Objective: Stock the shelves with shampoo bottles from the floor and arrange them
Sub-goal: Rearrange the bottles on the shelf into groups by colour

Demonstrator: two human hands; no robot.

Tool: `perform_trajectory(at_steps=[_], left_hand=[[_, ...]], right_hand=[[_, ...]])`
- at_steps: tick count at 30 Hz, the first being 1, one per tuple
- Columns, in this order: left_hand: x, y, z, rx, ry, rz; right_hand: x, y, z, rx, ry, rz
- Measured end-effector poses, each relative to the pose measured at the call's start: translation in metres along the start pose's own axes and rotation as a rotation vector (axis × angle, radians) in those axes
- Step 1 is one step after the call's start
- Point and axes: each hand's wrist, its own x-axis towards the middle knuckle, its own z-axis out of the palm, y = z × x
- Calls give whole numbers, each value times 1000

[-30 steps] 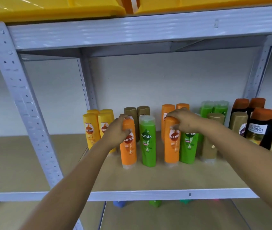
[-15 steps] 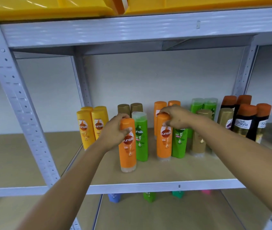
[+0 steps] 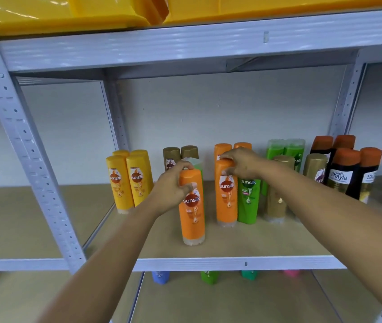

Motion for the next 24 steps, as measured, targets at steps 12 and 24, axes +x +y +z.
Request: perform_trajectory(at_steps=[12, 24], left_hand=[[3, 12, 19, -23, -9, -45], [5, 28, 30, -73, -15, -16]], right_hand=[[-10, 38, -14, -64, -75, 114], [-16, 47, -13, 42, -15, 134]])
